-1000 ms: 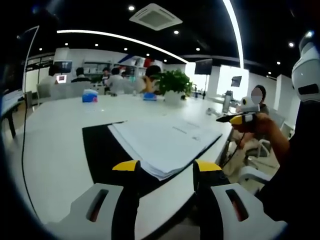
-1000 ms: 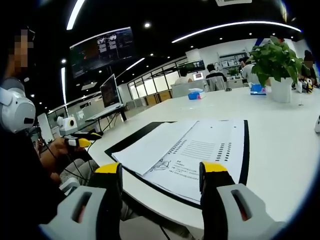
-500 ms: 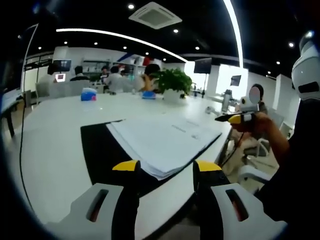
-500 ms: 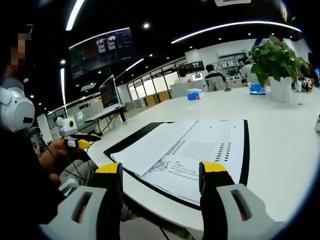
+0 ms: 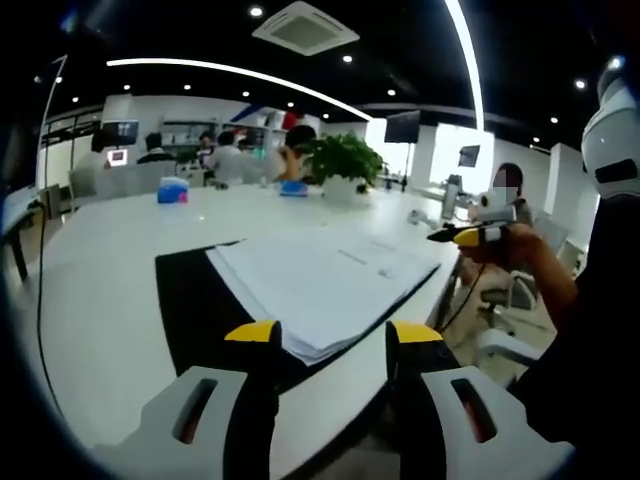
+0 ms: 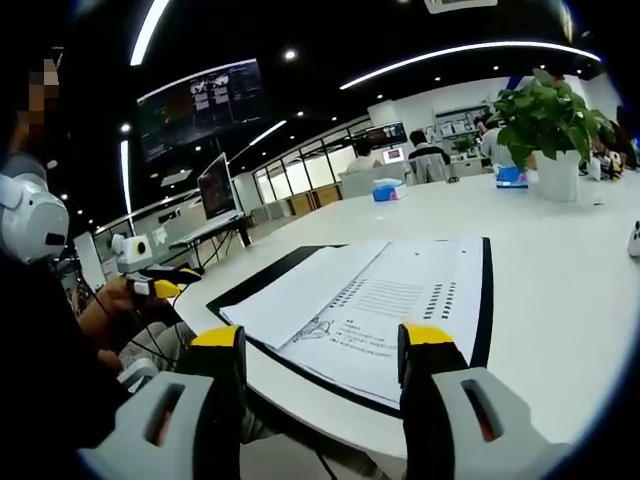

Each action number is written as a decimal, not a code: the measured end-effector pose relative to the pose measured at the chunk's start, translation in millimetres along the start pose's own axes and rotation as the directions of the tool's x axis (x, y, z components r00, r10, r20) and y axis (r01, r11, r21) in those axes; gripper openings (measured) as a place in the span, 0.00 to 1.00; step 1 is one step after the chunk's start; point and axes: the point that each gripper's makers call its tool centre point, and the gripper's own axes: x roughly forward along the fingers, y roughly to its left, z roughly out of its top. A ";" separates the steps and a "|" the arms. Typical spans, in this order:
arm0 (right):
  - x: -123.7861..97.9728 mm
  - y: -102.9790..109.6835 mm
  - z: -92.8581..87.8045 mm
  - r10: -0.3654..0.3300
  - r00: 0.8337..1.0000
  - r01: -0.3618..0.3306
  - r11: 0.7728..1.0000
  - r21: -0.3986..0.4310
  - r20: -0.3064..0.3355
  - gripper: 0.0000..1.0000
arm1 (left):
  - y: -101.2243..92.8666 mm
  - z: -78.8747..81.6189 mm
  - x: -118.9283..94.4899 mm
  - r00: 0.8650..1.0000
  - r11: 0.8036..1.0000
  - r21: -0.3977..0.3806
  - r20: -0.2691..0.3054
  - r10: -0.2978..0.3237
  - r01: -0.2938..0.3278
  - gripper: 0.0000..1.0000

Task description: Flip through the bound document one page at a time

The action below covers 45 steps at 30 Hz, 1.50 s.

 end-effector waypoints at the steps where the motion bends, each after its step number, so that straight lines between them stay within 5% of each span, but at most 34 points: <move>1: -1.2 -0.2 -0.1 0.000 1.000 0.000 1.000 0.001 0.002 0.61 | -0.6 0.1 0.4 1.000 1.000 0.001 -0.001 -0.001 0.001 0.43; 30: -36.0 -18.0 -9.6 -0.059 0.997 0.058 0.998 0.023 0.048 0.59 | -46.8 16.6 48.6 0.989 0.985 0.109 -0.063 -0.130 0.137 0.38; 45: -67.4 -32.0 -22.8 -0.100 0.994 0.099 0.995 0.016 0.052 0.56 | -94.6 19.5 94.3 0.956 0.949 0.133 -0.118 -0.269 0.284 0.37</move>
